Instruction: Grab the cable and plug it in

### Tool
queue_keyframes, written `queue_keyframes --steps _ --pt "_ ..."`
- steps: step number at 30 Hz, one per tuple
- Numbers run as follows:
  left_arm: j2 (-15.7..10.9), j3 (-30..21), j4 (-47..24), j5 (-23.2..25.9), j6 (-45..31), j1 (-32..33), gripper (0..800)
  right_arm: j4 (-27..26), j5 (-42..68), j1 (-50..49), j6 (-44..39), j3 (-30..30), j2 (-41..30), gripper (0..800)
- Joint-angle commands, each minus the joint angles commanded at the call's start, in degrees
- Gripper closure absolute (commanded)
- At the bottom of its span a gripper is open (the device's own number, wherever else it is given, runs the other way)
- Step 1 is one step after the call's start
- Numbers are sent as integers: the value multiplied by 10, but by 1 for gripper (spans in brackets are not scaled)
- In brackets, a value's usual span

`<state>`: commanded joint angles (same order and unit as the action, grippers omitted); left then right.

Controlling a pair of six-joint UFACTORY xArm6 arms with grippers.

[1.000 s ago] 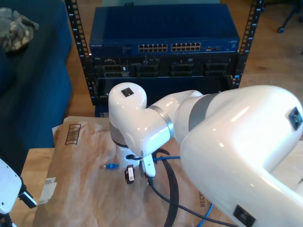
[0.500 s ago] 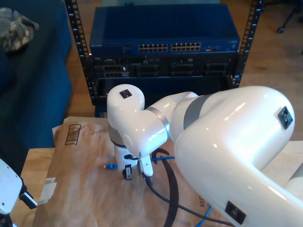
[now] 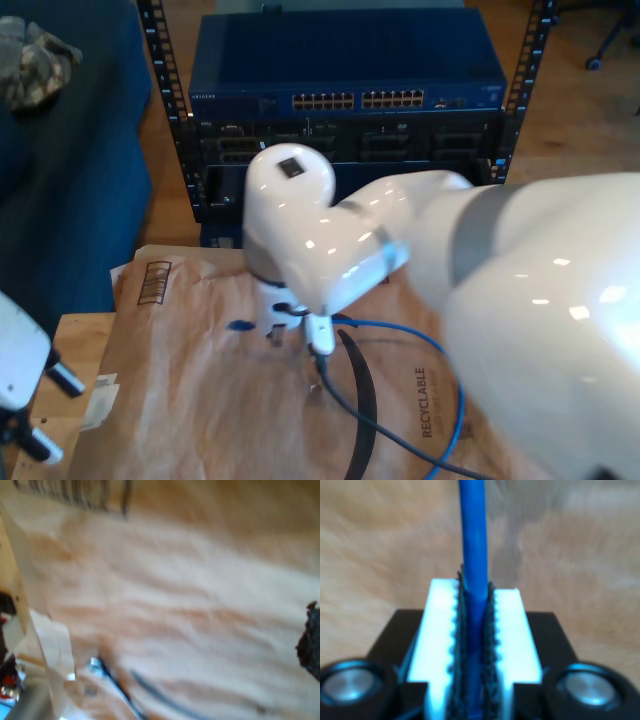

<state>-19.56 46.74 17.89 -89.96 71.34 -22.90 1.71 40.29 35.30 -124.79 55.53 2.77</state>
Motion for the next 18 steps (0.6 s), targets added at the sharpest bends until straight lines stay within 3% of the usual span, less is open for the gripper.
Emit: queue_keyframes --steps 4,8,14,18 --pt "18 45 11 0 48 74 0 -1 12 -56 7 -91 -113 790" --pt "32 100 61 1 93 159 0 4 58 -104 34 -142 -209 791" --pt "67 161 148 5 96 200 0 11 149 -134 37 -155 -332 792" --pt "91 230 198 2 97 219 0 28 193 -134 37 -156 -381 792"
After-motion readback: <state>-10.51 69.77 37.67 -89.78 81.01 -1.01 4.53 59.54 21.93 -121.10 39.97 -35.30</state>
